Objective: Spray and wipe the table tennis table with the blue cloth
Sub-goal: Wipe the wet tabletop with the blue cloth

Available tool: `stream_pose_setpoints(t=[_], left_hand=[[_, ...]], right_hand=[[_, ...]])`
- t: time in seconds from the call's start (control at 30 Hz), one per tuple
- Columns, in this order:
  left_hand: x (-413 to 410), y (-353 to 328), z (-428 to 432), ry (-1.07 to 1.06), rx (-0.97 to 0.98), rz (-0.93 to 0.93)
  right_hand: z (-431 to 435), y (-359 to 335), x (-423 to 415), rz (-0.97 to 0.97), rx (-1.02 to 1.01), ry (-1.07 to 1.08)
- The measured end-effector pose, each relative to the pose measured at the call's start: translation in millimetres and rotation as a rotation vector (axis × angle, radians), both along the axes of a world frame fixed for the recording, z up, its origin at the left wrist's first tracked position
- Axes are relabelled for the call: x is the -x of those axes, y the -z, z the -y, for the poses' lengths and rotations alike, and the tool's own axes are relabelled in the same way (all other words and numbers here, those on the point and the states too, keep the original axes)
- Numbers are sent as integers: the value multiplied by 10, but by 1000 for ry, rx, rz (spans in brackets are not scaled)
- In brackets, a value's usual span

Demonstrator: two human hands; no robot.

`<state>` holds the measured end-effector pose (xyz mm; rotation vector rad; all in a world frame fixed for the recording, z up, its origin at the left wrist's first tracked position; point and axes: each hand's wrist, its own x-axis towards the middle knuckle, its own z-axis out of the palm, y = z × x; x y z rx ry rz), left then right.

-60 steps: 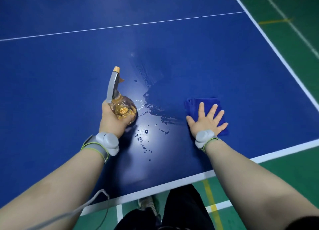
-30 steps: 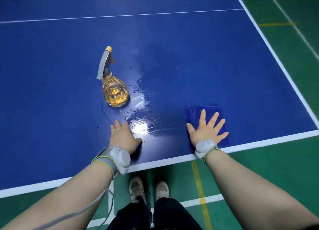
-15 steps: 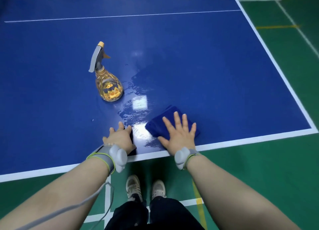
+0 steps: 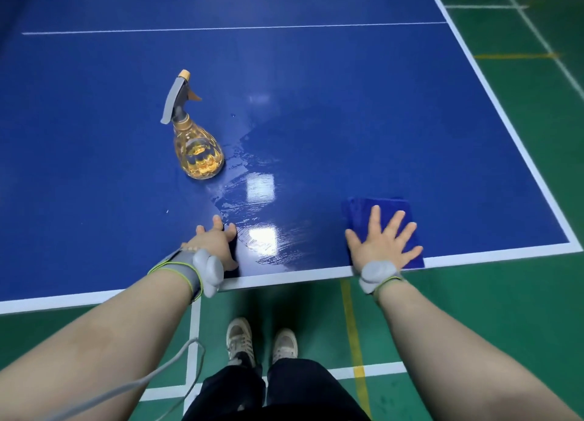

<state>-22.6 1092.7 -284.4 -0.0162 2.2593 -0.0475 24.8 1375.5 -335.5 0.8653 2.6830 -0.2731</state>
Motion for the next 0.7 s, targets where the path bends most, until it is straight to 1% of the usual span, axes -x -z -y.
stream_pose_setpoints(t=[0.1, 0.2, 0.27, 0.33, 0.4, 0.47, 0.53, 0.7], left_hand=[[1, -20, -21, 22, 26, 11], [9, -10, -37, 50, 72, 19], [16, -13, -57, 104, 120, 36], [31, -23, -74, 138, 141, 43], [48, -22, -78, 138, 149, 53], [71, -19, -65, 164, 165, 65], [97, -16, -38, 199, 178, 85], [138, -68, 30, 192, 123, 109]], right_hand=[[464, -8, -79, 5, 38, -280], [885, -36, -139, 55, 119, -556], [1033, -48, -163, 92, 139, -689], [1042, -40, -172, 101, 143, -740], [953, -38, -168, 76, 150, -733], [816, -30, -156, 39, 134, -674], [654, -30, -134, 25, 102, -567], [159, -28, -47, 23, -1, -232]])
